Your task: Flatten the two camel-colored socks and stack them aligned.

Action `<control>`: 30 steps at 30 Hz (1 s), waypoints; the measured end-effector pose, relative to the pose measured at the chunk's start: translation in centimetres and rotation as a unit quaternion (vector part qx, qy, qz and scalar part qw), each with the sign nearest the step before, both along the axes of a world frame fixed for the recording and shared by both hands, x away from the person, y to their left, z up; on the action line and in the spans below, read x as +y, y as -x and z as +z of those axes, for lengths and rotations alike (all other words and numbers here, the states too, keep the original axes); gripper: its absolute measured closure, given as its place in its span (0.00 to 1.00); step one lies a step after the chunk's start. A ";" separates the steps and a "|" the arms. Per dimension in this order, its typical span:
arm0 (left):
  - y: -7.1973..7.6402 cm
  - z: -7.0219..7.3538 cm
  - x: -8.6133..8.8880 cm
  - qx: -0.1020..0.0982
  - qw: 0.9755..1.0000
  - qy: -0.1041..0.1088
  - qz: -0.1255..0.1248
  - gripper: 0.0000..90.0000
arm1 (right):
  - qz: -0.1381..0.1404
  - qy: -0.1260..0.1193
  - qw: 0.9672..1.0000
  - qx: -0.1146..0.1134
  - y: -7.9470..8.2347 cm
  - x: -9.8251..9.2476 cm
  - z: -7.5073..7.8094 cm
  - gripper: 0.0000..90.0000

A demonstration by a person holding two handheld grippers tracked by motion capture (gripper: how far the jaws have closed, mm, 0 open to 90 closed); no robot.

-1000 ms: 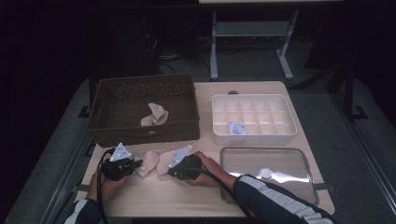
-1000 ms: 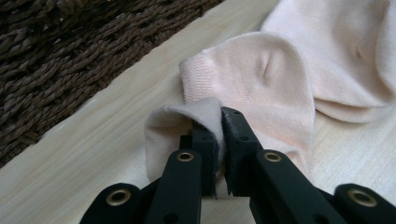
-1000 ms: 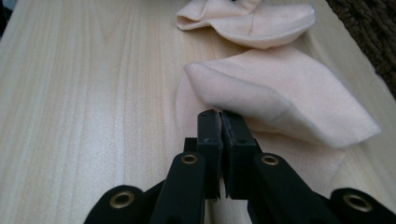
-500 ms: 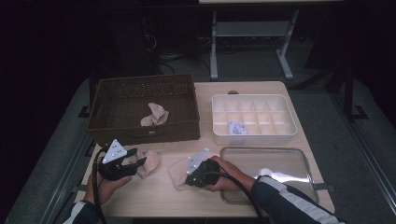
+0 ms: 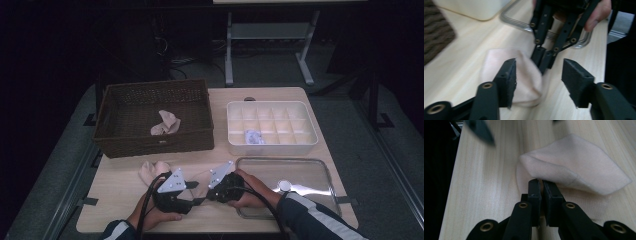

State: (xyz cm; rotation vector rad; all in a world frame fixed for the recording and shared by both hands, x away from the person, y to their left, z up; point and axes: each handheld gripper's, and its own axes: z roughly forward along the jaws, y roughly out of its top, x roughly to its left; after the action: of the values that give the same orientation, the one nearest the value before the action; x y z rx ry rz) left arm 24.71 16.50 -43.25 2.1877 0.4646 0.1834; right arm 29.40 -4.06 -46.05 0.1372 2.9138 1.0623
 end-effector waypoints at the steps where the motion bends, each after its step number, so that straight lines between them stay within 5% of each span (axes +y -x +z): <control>1: -0.1 -0.2 -0.2 0.004 1.000 -0.005 -0.003 0.54 | 0.000 0.000 1.000 0.001 0.0 0.0 0.0 0.93; 9: -1.2 -2.4 -0.4 0.036 0.999 -0.030 0.008 0.77 | -0.001 0.004 1.000 0.004 0.1 -0.3 0.1 0.93; 11: -1.4 -3.0 -0.6 0.036 0.998 -0.050 0.003 0.82 | -0.001 0.004 1.000 0.007 0.2 -0.3 0.1 0.93; 16: -1.5 -3.0 -0.5 0.034 0.999 -0.038 0.011 0.96 | 0.003 0.007 1.000 0.001 0.4 -0.5 0.1 0.93; 22: -1.7 -1.6 1.6 0.017 0.998 -0.023 0.053 0.98 | 0.008 0.017 1.000 0.002 0.3 -1.1 0.3 0.92; 30: -2.0 -0.2 5.6 0.011 0.993 0.001 0.117 0.98 | 0.021 0.041 0.999 -0.005 -0.1 -2.3 0.6 0.88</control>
State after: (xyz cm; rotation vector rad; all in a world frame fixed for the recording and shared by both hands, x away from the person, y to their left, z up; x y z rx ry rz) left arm 26.69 22.10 -43.45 2.1314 0.7333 0.2848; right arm 29.55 -6.32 -45.44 0.0691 2.9586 0.9455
